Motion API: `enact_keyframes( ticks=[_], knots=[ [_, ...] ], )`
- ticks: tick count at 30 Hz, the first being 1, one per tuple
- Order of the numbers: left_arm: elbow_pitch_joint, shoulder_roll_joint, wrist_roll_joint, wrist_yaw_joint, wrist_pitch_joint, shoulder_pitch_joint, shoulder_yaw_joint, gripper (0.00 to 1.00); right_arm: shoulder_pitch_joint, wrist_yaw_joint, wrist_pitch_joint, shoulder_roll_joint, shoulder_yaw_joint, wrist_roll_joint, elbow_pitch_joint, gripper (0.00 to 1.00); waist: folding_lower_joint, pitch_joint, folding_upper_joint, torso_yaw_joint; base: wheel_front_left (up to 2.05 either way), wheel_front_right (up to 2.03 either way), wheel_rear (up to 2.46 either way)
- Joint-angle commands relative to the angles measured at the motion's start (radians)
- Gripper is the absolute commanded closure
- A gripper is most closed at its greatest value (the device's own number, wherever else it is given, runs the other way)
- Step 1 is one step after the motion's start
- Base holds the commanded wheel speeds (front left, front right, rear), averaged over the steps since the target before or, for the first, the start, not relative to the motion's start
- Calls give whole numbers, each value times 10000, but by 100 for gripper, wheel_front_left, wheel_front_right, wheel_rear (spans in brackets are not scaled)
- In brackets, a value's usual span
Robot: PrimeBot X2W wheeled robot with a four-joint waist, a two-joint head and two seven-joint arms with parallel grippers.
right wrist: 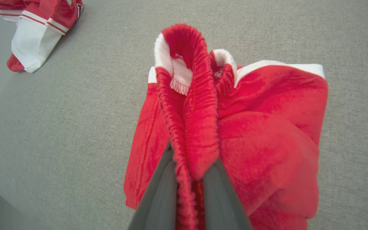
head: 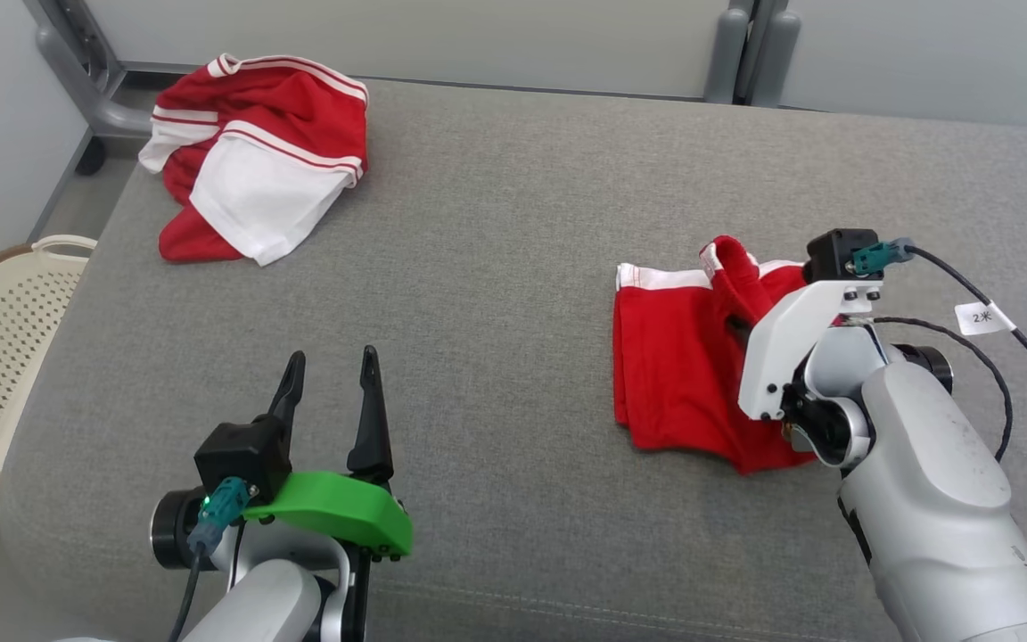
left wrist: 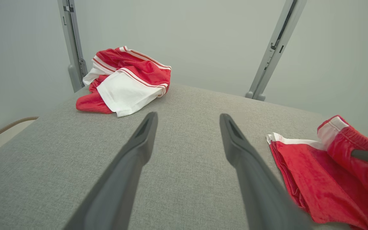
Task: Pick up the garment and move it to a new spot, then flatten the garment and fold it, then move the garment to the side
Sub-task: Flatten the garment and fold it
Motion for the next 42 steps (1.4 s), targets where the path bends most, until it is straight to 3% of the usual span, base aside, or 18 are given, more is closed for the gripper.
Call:
enact_keyframes(
  ticks=[1,5,6,9,10,19,27,34,42],
  knots=[
    [47,-68,81,-56,-49,-27,16,0,-152,0,-94,8,-61,-192,228,100,0,31,0,176,0,0,0],
    [113,-161,113,-115,-64,-47,42,0,-441,0,-286,154,-82,-704,941,100,0,40,0,333,0,0,0],
    [130,-174,129,-137,-68,-46,45,0,-501,0,-304,174,-52,-827,1100,93,0,40,0,359,0,0,0],
    [192,-230,165,-185,-76,-52,63,0,-694,0,-361,204,118,-1124,1473,51,0,35,0,410,0,0,0],
    [214,-249,167,-198,-79,-47,72,0,-735,0,-393,216,223,-1199,1566,2,0,26,0,413,0,0,0],
    [317,-320,204,-196,-80,130,112,0,-925,0,-358,258,1402,-1312,1674,0,0,-179,0,259,0,0,0],
    [283,-140,140,-129,-70,405,153,0,-769,-1,-364,90,2628,-318,357,0,0,-511,0,-164,0,0,0],
    [51,12,229,-47,56,489,38,0,-551,-1,-706,-708,1560,222,-658,0,0,-612,0,-444,0,0,0],
    [-291,175,348,94,226,533,-89,0,237,-1,-918,-1387,-260,-9,-445,0,0,-332,0,-572,0,0,0]
  ],
)
